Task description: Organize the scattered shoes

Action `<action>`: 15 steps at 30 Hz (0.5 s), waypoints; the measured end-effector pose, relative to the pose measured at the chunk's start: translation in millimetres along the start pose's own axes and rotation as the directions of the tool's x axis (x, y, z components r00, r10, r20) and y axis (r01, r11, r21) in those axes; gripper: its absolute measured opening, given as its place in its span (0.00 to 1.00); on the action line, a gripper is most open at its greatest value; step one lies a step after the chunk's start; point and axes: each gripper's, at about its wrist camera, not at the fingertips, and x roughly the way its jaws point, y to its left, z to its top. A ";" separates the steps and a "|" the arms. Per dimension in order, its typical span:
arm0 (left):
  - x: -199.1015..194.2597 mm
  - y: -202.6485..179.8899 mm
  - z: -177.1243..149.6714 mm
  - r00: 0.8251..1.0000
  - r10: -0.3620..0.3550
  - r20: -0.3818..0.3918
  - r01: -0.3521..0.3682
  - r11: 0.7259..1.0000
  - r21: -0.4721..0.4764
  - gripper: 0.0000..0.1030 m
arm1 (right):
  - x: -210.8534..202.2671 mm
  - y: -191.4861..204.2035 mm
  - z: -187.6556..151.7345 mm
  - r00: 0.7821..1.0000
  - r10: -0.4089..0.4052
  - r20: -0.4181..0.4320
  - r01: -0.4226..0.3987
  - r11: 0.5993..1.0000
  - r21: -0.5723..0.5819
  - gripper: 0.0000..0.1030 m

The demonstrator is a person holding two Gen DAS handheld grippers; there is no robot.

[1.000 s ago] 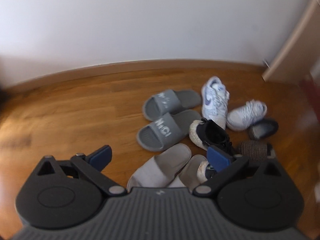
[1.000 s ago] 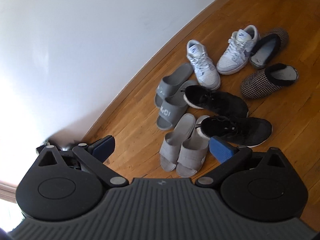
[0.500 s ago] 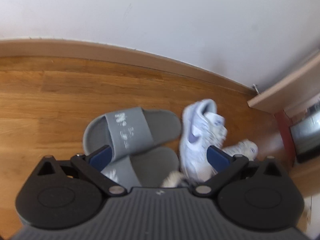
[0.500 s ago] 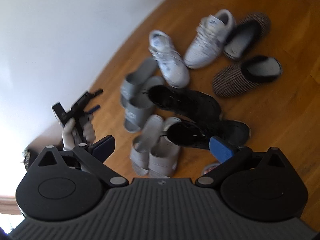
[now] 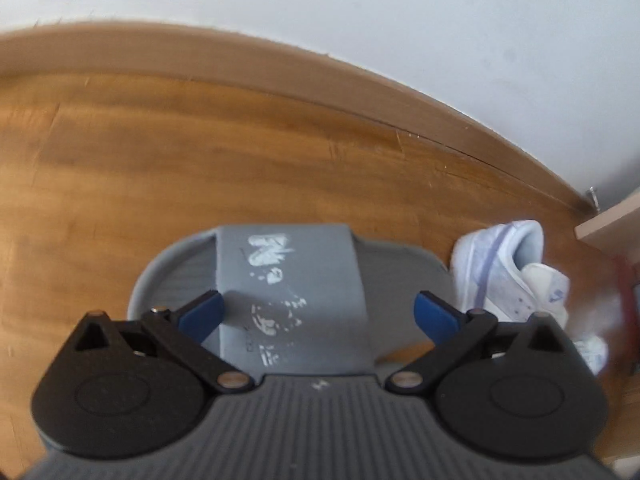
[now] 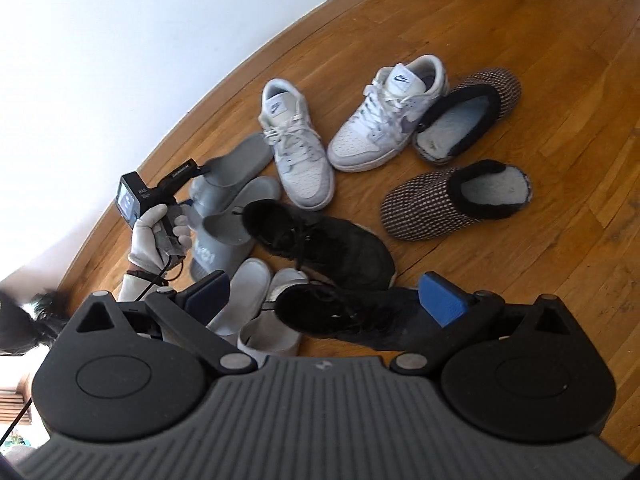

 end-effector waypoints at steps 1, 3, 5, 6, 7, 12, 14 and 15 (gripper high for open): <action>5.0 4.7 -1.5 0.999 0.032 -0.041 -0.033 0.999 -0.023 0.95 | 0.0 -0.3 0.6 1.000 0.000 0.000 0.000 1.000 -0.005 0.99; 10.9 17.8 -7.4 0.997 -0.004 -0.076 -0.002 0.997 -0.083 0.95 | -2.6 -2.7 1.5 1.000 0.002 0.000 -0.002 1.000 -0.003 0.99; 1.2 22.4 -14.1 0.999 -0.023 -0.022 0.021 0.996 -0.088 0.88 | -1.5 -6.9 2.6 1.000 -0.007 -0.004 0.007 1.000 0.008 0.99; -0.7 22.7 -16.2 0.999 -0.040 -0.010 0.039 0.996 -0.084 0.77 | -0.9 -8.8 3.0 1.000 -0.006 -0.007 0.006 1.000 0.015 0.99; -6.7 23.0 -19.0 0.998 -0.068 0.009 0.069 0.993 -0.091 0.77 | -0.8 -10.1 3.0 1.000 -0.002 -0.009 0.003 1.000 0.020 0.99; -43.5 38.5 -33.0 0.997 -0.008 0.078 0.021 0.985 -0.172 0.75 | -1.8 -5.6 1.7 1.000 0.029 -0.006 -0.029 0.999 0.021 0.99; -83.4 57.2 -40.4 0.991 0.005 0.132 0.022 0.980 -0.200 0.75 | -1.5 -1.3 -0.4 0.999 0.050 -0.015 -0.050 0.999 0.015 0.99; -102.6 67.3 -42.8 0.987 0.017 0.158 0.016 0.978 -0.207 0.76 | -1.4 1.2 -1.6 0.998 0.062 -0.021 -0.062 0.998 0.012 0.99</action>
